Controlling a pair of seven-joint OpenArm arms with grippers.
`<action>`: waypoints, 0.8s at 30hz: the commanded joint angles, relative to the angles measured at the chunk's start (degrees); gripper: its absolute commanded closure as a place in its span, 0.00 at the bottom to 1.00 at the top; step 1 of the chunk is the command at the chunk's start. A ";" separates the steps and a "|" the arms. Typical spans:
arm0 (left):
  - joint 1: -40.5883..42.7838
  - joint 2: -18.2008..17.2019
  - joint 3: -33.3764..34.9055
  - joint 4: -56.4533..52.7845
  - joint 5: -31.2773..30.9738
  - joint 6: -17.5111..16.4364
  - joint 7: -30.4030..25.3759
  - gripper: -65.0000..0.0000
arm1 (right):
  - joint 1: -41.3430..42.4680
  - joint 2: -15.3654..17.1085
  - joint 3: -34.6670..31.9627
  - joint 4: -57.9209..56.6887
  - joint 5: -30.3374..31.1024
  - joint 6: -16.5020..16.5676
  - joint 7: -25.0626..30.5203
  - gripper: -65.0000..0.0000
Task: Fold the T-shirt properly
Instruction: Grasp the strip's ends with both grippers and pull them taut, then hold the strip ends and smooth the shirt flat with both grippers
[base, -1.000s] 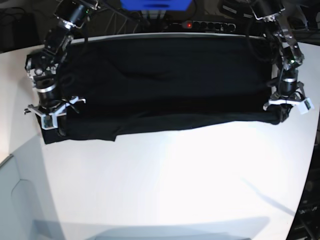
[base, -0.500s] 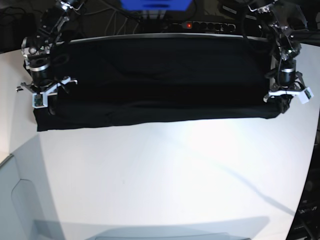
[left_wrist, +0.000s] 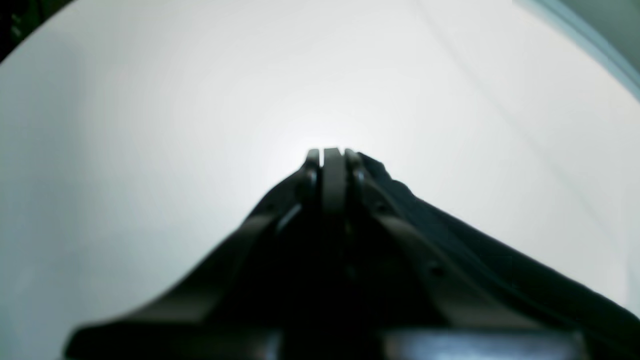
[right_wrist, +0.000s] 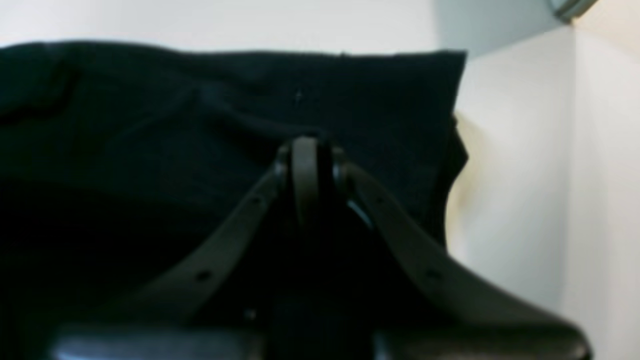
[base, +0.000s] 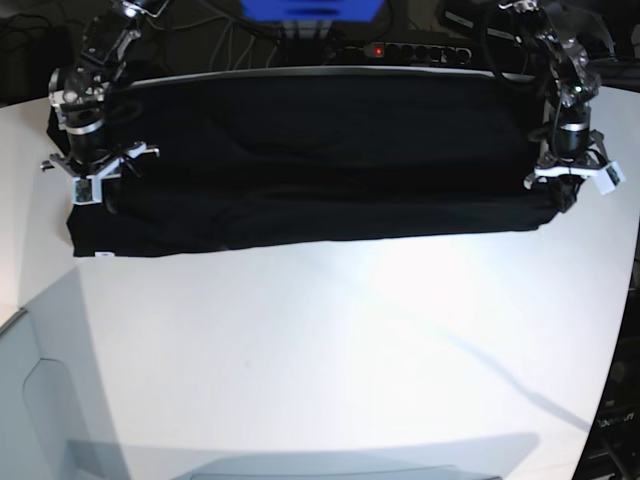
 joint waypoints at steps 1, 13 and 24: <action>0.34 -0.74 -0.52 1.03 -0.63 -2.41 -1.52 1.00 | 0.24 0.58 0.15 1.01 1.12 0.58 1.71 1.00; 1.31 2.42 -5.09 -0.55 -0.54 -6.81 -1.08 1.00 | 0.60 0.58 0.15 1.01 1.03 0.58 1.71 1.00; 3.77 2.42 -5.26 3.32 -0.63 -6.81 -1.35 1.00 | 0.77 0.58 0.15 1.01 1.03 0.58 1.71 1.00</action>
